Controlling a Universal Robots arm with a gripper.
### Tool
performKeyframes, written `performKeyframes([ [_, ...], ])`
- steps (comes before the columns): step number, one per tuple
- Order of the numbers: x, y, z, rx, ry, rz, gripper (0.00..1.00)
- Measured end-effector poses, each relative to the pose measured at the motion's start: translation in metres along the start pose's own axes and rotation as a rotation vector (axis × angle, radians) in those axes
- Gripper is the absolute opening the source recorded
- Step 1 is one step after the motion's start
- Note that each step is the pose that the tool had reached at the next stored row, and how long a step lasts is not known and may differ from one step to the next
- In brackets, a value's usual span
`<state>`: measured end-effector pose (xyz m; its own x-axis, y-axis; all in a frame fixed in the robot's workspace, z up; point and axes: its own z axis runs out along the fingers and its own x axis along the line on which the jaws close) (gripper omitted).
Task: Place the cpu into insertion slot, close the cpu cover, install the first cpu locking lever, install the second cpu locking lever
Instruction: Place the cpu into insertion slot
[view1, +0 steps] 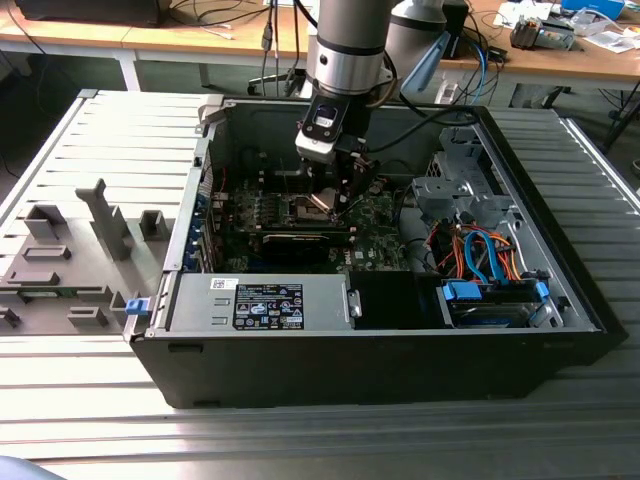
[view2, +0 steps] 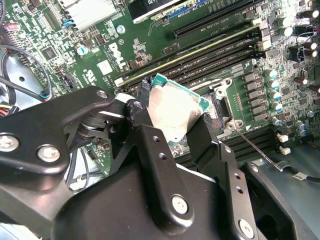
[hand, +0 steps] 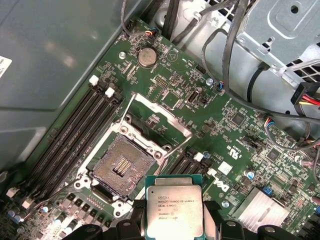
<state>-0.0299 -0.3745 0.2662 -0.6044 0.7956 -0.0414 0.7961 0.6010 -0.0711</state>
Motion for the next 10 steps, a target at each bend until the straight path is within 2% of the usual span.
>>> performKeyframes([
  [3, -0.0011, -0.0009, 0.0002, -0.0060, 0.0079, 0.001, 0.54],
  [4, -0.0020, -0.0015, 0.0003, -0.0124, 0.0163, 0.001, 0.54],
  [9, -0.0040, -0.0031, 0.0004, -0.0284, 0.0375, 0.001, 0.54],
  [10, -0.0046, -0.0035, 0.0005, -0.0338, 0.0448, 0.001, 0.54],
])
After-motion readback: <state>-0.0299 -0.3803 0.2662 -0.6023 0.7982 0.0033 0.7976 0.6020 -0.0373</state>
